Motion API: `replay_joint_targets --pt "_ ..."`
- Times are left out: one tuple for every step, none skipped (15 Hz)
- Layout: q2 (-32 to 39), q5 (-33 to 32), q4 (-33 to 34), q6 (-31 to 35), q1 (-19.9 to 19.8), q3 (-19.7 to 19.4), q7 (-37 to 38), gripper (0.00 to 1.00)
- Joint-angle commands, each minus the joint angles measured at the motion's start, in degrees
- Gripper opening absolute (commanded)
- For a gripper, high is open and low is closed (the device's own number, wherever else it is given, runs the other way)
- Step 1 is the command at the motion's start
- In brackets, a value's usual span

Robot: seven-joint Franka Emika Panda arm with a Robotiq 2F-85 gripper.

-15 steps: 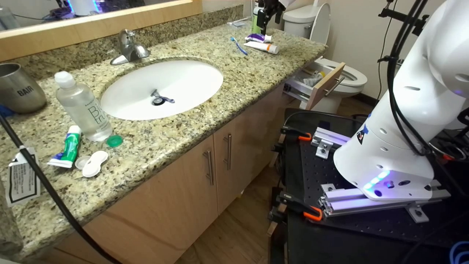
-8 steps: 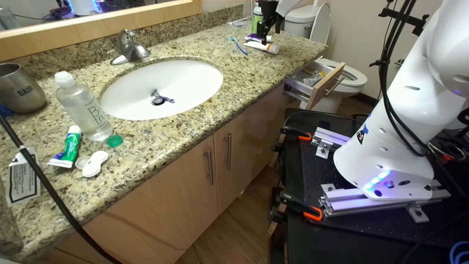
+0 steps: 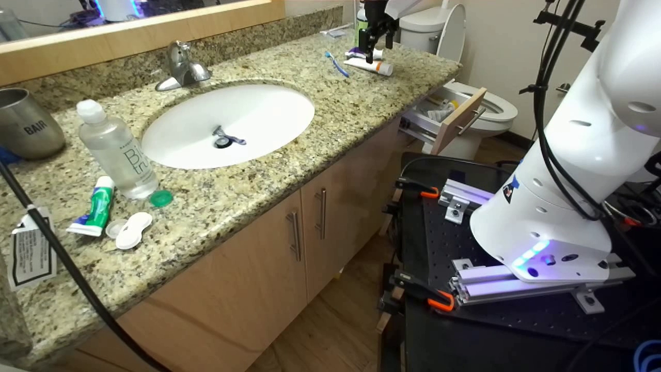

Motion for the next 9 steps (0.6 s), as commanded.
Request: replay_joint_targets --pt "4.0 -3.1 3.0 -2.7 -0.9 0.4 4.8 1.00" --pt "4.8 -3.2 3.5 -2.9 -1.2 0.6 5.6 1.00" --pt "5.7 -3.2 4.3 -4.3 -1.3 0.8 6.1 1.00" --pt "2.5 -2.9 1.5 -2.0 -1.3 1.3 5.0 1.00" --pt "3.6 -2.9 2.1 -2.5 -1.4 1.3 5.5 1.00" --pt "4.5 -3.0 2.5 -2.6 -1.4 1.3 5.8 1.00" --pt "5.0 -3.0 2.9 -2.7 -1.4 1.3 6.0 1.00" --pt "5.4 -2.8 3.6 -3.3 -1.4 1.4 6.2 1.00" --pt "5.7 -2.7 3.8 -3.5 -1.5 1.4 6.5 1.00"
